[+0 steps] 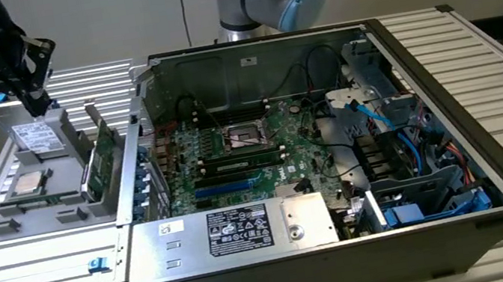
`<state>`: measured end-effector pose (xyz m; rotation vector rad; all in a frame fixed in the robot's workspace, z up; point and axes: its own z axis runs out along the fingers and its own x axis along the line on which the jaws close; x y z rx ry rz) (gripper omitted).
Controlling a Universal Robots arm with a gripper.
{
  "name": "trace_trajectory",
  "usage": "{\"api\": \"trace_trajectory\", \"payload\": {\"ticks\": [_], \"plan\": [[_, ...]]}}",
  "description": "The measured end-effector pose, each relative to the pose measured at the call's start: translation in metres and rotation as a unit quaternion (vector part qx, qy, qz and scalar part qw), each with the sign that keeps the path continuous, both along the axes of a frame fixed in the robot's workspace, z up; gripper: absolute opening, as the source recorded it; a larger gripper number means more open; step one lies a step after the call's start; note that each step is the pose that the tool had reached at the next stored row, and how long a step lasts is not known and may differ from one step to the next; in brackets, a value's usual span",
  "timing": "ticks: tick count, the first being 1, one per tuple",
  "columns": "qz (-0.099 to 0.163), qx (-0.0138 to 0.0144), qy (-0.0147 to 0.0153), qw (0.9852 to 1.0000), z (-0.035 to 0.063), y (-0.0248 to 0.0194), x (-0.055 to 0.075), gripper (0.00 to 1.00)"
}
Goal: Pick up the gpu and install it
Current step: 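Reach for the gpu, then pick up the gpu and move the gpu toward the slot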
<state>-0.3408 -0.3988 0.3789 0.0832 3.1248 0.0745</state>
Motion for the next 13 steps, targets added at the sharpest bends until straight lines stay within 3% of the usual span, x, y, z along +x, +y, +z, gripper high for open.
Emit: {"api": "trace_trajectory", "payload": {"ticks": [13], "plan": [[0.000, 0.0000, 0.0000, 1.0000, -0.0030, 0.0000, -0.0028, 0.12]]}}
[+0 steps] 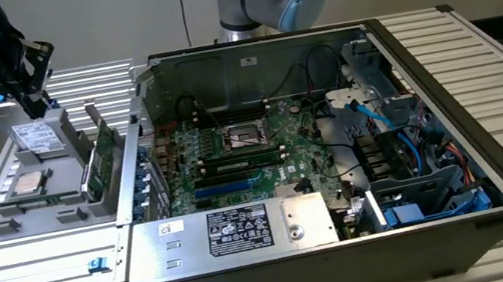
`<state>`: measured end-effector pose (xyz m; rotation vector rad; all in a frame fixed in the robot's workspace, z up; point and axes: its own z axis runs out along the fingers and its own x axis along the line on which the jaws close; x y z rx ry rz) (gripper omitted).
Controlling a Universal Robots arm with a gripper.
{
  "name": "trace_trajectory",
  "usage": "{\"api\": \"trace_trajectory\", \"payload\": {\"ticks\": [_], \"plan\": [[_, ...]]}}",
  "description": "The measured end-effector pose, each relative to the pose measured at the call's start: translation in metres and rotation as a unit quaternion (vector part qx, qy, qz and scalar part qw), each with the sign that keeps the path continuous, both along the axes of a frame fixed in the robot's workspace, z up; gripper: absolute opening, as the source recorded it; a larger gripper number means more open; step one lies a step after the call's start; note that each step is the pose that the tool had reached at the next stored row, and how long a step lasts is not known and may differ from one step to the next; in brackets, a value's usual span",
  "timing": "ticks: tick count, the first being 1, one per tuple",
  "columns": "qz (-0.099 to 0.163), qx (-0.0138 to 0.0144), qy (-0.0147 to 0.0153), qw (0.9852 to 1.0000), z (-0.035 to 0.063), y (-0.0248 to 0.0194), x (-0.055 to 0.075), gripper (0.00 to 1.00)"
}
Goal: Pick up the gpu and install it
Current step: 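Pick up the gpu and move the gpu toward the slot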
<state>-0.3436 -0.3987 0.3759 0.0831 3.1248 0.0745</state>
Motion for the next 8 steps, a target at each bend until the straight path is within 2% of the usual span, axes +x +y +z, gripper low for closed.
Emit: {"api": "trace_trajectory", "payload": {"ticks": [6, 8], "plan": [[0.000, 0.0000, 0.0000, 1.0000, 0.0000, 0.0000, 0.0000, 0.13], [0.000, 0.0000, 0.0000, 1.0000, 0.0000, 0.0000, 0.0000, 0.25]]}}
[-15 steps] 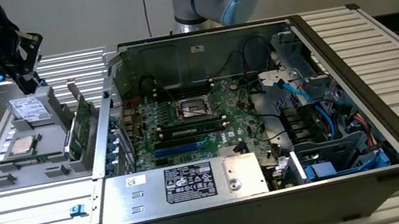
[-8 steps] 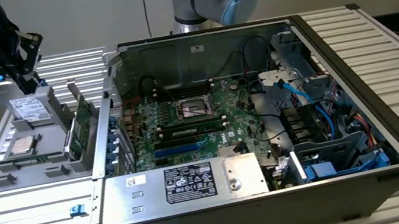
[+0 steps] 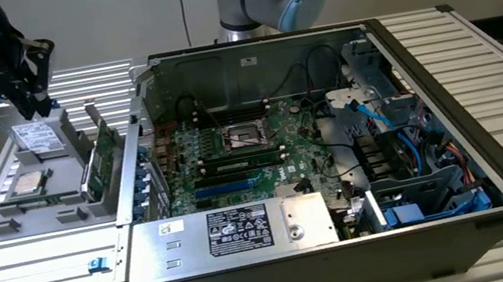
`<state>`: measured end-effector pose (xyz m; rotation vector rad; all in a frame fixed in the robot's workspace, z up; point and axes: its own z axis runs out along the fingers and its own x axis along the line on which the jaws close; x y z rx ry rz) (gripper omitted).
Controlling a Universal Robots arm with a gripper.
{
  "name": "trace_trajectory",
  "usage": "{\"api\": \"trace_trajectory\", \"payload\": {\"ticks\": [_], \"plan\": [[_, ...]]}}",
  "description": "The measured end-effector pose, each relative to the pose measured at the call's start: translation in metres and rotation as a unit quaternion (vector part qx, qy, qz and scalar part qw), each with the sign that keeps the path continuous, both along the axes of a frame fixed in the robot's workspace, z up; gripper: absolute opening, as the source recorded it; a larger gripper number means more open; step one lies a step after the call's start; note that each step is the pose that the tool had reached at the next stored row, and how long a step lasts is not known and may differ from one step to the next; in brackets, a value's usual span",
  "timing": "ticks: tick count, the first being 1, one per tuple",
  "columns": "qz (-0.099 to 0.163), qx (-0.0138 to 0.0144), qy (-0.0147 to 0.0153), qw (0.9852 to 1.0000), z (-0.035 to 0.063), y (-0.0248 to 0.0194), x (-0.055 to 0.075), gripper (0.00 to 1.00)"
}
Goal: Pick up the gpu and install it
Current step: 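Pick up the gpu and move the gpu toward the slot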
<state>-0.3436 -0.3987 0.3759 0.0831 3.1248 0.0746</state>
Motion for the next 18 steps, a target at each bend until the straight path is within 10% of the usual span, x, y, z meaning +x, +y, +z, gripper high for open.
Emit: {"api": "trace_trajectory", "payload": {"ticks": [5, 14, 18], "plan": [[0.000, 0.0000, 0.0000, 1.0000, -0.0002, 0.0000, 0.000, 0.44], [0.000, 0.0005, 0.0000, 1.0000, -0.0159, 0.0002, 0.000, 0.44], [-0.001, 0.0078, 0.0000, 1.0000, -0.0217, 0.0010, 0.002, 0.44]]}}
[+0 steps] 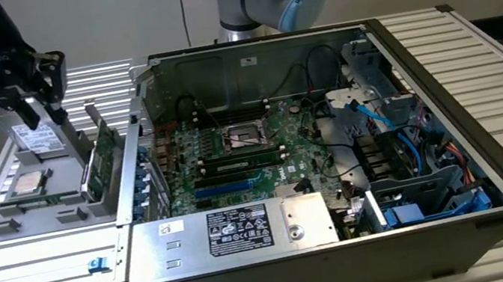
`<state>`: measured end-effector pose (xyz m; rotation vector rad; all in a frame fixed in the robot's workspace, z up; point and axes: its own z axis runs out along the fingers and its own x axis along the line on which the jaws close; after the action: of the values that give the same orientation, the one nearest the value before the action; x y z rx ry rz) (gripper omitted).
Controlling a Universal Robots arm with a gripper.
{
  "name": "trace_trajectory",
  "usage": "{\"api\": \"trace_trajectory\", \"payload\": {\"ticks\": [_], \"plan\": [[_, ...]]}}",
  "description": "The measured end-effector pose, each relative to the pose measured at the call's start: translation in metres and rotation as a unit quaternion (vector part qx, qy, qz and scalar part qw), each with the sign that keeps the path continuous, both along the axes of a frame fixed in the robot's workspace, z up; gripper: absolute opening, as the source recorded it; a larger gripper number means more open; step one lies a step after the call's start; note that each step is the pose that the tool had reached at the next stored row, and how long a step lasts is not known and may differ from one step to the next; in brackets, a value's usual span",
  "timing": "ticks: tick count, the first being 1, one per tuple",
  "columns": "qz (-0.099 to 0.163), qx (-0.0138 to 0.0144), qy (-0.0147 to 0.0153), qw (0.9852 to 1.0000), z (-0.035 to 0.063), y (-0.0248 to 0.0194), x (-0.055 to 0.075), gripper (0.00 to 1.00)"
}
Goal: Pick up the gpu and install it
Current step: 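Pick up the gpu and move the gpu toward the slot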
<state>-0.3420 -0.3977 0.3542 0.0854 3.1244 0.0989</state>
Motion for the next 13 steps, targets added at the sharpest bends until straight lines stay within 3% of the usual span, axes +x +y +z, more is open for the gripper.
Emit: {"api": "trace_trajectory", "payload": {"ticks": [2, 6, 13], "plan": [[0.000, 0.0034, 0.0000, 1.0000, -0.0032, 0.0004, 0.000, 0.44], [0.000, 0.0036, 0.0000, 1.0000, -0.0105, 0.0030, 0.001, 0.44], [0.000, 0.0037, -0.0001, 1.0000, -0.0234, 0.0128, 0.005, 0.44]]}}
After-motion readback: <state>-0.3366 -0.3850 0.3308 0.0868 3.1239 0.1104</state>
